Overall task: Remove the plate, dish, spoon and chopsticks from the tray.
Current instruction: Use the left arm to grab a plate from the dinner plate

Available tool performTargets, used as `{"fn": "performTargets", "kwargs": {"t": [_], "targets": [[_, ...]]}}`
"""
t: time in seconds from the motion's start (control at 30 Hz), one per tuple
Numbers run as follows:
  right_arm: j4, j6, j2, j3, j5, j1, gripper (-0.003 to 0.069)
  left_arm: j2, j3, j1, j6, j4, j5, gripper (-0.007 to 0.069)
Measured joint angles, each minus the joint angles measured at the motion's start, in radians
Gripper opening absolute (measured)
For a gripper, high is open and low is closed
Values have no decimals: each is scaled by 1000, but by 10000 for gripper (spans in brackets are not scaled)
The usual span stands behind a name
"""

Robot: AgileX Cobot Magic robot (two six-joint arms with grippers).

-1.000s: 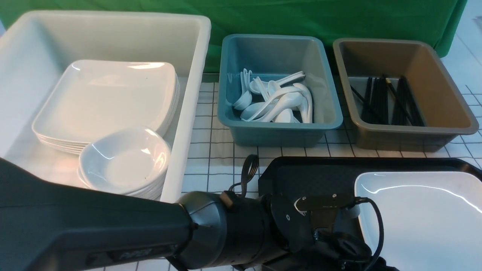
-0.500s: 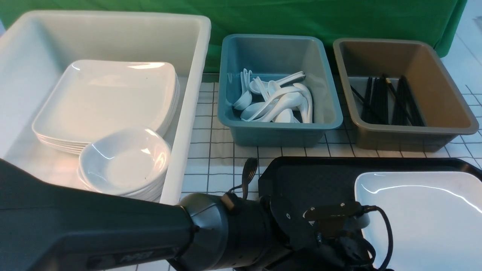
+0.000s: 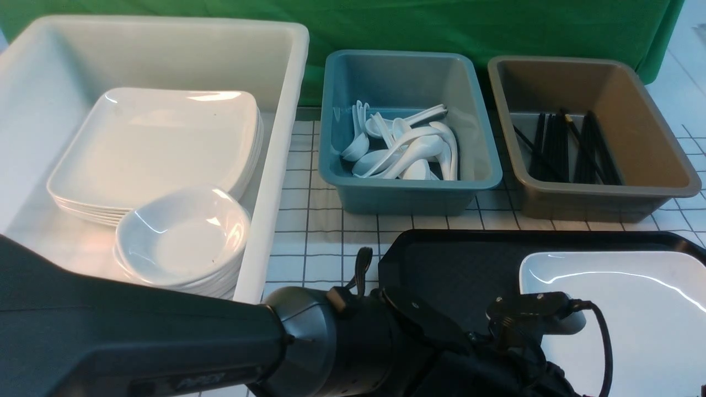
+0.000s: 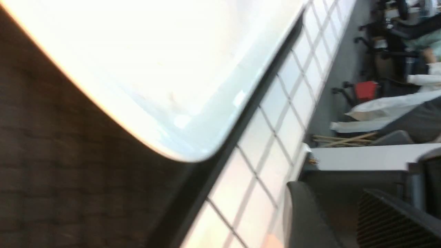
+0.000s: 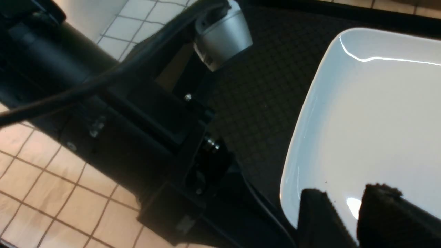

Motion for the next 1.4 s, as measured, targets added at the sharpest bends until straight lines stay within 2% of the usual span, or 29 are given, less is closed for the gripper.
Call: {"fn": "performTargets", "kwargs": {"t": [0.23,0.4,0.63,0.9,1.13,1.27,1.4], "targets": [[-1,-3,0,0,0,0,240,0,0,0,-41,146,-14,213],[-1,-4,0,0,0,0,240,2,0,0,-100,236,-45,260],[-1,-4,0,0,0,0,240,71,0,0,-152,254,-92,324],[-2,-4,0,0,0,0,240,120,-18,1,-171,103,-40,347],[-2,-4,0,0,0,0,240,129,-19,1,-143,56,-27,351],[-2,-4,0,0,0,0,240,136,-17,1,-41,-33,-17,353],[-3,-4,0,0,0,0,240,141,-15,1,4,-82,-5,363]]}}
